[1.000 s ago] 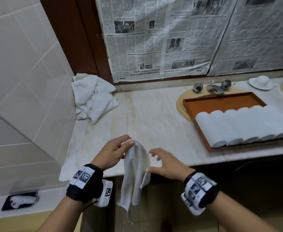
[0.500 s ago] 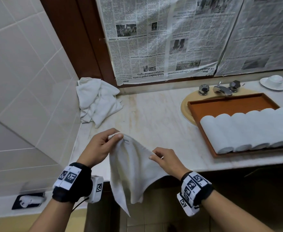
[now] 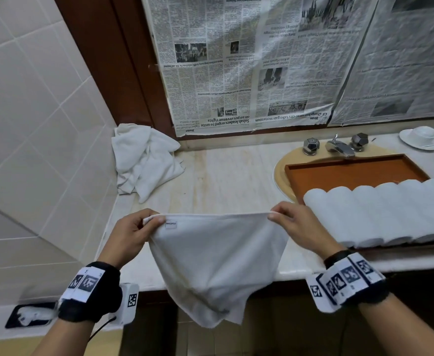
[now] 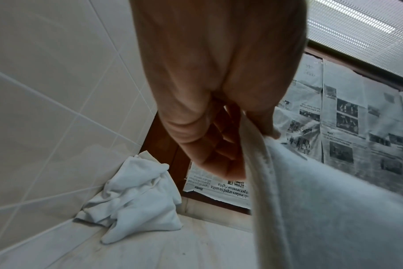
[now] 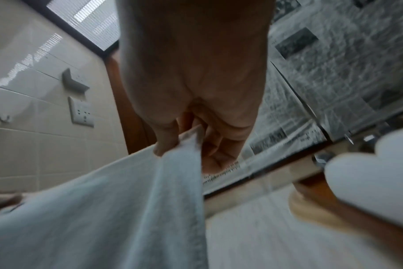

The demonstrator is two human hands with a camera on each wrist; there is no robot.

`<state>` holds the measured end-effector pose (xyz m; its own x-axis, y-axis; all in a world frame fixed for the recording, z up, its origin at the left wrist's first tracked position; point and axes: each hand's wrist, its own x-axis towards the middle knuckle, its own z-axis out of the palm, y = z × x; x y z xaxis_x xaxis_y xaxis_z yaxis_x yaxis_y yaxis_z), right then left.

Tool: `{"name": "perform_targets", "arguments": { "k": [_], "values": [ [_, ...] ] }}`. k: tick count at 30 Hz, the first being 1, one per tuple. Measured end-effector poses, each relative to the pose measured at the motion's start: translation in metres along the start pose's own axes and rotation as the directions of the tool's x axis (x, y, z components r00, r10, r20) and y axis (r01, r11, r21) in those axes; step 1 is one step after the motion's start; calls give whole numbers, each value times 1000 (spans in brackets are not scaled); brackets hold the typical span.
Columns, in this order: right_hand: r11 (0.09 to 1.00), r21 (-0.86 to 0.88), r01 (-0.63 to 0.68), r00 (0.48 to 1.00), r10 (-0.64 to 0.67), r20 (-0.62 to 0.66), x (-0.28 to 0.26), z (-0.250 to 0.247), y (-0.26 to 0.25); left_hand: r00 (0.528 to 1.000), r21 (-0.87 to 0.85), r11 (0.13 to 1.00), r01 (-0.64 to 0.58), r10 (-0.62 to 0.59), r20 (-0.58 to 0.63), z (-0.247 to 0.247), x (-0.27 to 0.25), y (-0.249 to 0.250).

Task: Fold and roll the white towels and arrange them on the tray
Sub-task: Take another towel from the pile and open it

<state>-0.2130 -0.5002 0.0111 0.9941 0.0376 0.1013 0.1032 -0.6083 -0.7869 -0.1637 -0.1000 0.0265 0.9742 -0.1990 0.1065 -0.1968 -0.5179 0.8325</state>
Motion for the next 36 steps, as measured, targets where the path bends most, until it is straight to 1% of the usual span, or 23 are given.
{"name": "perform_targets", "arguments": {
  "k": [3, 5, 7, 11, 13, 17, 20, 23, 27, 31, 33, 34, 36],
  "values": [
    [997, -48, 56, 998, -55, 32, 8, -32, -20, 998, -20, 998, 54, -53, 39, 2, 4, 0],
    [995, -76, 60, 995, -54, 81, 14, -48, -26, 995, 20, 997, 77, -78, 63, 4, 6, 1],
    [994, -91, 55, 991, -43, 124, 20, -60, -27, 991, 20, 996, 89, -90, 101, 4, 9, 2],
    [990, -114, 85, 989, -71, 127, 30, -72, -29, 982, 1, 996, 88, -87, 168, 2, 14, 4],
    [991, -109, 78, 987, -62, 148, 33, -75, -31, 982, -6, 995, 98, -95, 165, 1, 17, 5],
    [996, -74, 54, 983, -40, 178, 36, -76, -30, 977, -88, 977, 195, -186, 105, 3, 14, 11],
    [998, -46, 43, 980, -33, 194, 35, -78, -29, 978, -154, 969, 191, -175, 110, 4, 8, 20],
    [999, -33, 42, 975, -34, 220, 31, -76, -31, 982, -253, 950, 183, -167, 83, -1, 10, 17],
    [998, -24, 49, 980, -44, 193, 26, -65, -36, 982, -272, 944, 186, -166, 95, -6, 12, 7],
    [998, 46, 35, 992, -40, 116, 23, -56, -38, 986, -282, 945, 163, -147, 76, -9, 12, 3],
    [996, 72, 53, 996, -58, 74, 23, -55, -40, 991, -281, 951, 131, -115, 72, -12, 13, 5],
    [994, 84, 63, 997, -66, 31, 23, -55, -42, 992, -279, 953, 119, -103, 71, -14, 13, 8],
    [994, 72, 81, 997, -80, -13, 24, -57, -46, 995, -258, 962, 88, -72, 73, -15, 15, 12]
  ]
}}
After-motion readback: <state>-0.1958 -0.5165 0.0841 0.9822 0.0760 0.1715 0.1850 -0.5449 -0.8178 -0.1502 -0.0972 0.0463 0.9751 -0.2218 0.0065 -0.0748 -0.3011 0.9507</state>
